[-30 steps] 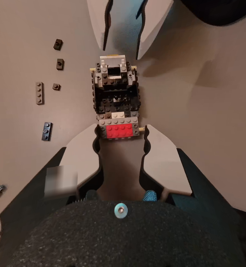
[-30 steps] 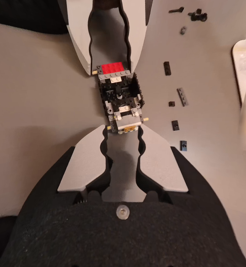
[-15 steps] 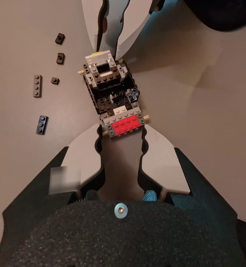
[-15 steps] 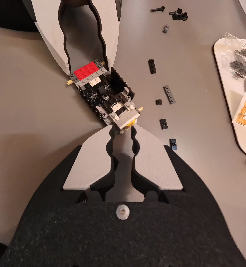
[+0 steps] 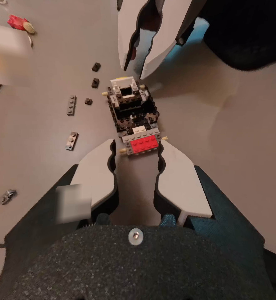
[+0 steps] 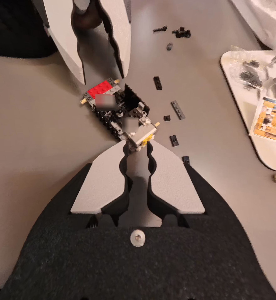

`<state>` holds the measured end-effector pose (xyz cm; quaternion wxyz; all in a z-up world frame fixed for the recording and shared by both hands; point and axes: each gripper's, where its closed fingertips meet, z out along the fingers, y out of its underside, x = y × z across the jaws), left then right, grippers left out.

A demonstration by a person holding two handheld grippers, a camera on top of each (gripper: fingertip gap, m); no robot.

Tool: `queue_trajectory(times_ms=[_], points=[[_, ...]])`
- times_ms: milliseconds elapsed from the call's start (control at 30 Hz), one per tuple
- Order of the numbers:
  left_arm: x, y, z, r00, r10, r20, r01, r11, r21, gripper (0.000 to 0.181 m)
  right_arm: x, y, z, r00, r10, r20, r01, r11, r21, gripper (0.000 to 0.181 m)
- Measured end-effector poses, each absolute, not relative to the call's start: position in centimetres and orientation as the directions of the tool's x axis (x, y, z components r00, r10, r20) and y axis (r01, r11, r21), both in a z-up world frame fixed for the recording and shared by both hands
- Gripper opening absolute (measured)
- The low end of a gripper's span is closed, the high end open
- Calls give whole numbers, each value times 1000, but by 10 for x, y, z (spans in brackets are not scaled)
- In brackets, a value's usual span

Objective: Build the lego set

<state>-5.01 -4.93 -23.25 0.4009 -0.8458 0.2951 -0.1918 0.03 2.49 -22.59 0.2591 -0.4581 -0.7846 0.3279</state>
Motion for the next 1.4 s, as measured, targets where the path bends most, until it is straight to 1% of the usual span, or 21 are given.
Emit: queue_trajectory(times_ms=[167,233,300,367,433,500,567,700,867,1200,1400], points=[[-66,-37,-216,802,-594,70,-260,-452,-853,39,-13,40,-202,-341,935,97,448,253,-857,21],[-79,-30,-206,839,-543,27,-234,-406,-884,31,-20,50,-186,-268,959,89,370,188,-910,21],[-92,-25,-191,877,-481,-6,-194,-342,-920,19,-25,61,-169,-192,979,67,282,120,-952,21],[-106,-22,-174,908,-420,-14,-141,-272,-952,6,-26,73,-156,-113,992,52,207,75,-975,21],[-120,-21,-159,936,-351,-8,-87,-211,-974,0,-25,88,-146,-23,998,62,155,65,-986,20],[-135,-21,-147,960,-281,-4,-51,-159,-986,0,-23,95,-137,27,998,60,109,57,-992,13],[-147,-22,-140,975,-220,-9,-36,-116,-993,0,-19,101,-127,74,995,65,60,61,-996,1],[-159,-25,-129,987,-160,-21,-30,-60,-998,0,-15,102,-115,114,987,117,22,115,-993,0],[-153,-26,-131,984,-176,5,-11,-91,-996,0,-16,100,-116,120,984,135,37,132,-991,0],[-148,-26,-133,982,-183,-34,-55,-115,-992,0,-18,94,-119,108,982,156,49,151,-987,0],[-145,-24,-142,979,-202,-25,-57,-153,-987,0,-22,91,-128,78,985,152,80,146,-986,0]])
